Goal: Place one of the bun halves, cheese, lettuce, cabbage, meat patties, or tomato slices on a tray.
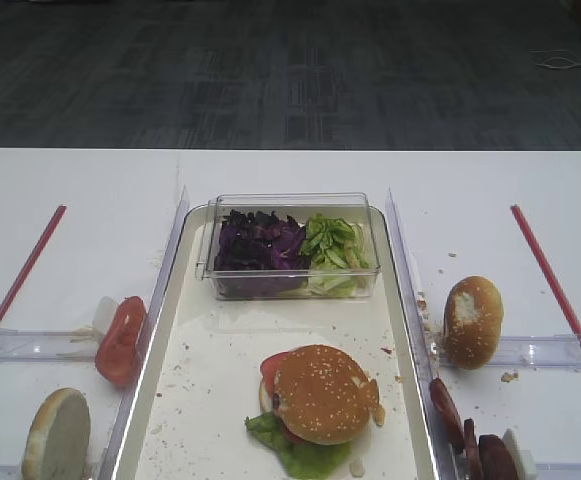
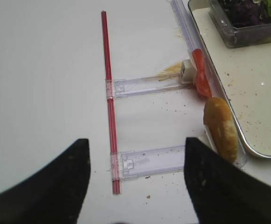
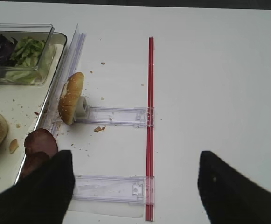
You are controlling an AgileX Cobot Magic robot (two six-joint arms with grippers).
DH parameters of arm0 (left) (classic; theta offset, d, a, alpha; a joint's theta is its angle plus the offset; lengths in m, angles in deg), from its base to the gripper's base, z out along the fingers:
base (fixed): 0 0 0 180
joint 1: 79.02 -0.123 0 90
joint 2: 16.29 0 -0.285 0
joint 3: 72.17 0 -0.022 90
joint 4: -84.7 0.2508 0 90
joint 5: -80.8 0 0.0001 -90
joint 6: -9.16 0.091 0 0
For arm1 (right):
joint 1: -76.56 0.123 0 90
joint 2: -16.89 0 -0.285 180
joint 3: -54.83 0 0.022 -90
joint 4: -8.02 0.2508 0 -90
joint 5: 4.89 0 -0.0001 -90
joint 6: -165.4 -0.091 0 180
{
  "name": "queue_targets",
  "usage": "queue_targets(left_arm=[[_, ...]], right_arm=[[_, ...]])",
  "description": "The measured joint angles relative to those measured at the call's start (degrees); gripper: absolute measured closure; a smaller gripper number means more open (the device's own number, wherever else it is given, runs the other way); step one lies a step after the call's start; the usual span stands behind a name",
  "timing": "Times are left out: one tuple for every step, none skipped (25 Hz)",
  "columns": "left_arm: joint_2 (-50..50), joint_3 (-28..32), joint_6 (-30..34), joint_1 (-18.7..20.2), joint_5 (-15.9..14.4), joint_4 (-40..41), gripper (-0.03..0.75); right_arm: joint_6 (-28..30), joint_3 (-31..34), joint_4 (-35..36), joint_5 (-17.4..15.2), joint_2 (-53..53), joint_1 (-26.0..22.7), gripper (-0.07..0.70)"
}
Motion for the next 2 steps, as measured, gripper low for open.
queue_targets(left_arm=[[0.0, 0.0, 0.0, 0.0, 0.0, 0.0, 0.278], [0.0, 0.0, 0.0, 0.0, 0.0, 0.0, 0.278]], right_arm=[[0.0, 0.0, 0.0, 0.0, 0.0, 0.0, 0.050], [0.0, 0.0, 0.0, 0.0, 0.0, 0.0, 0.050]])
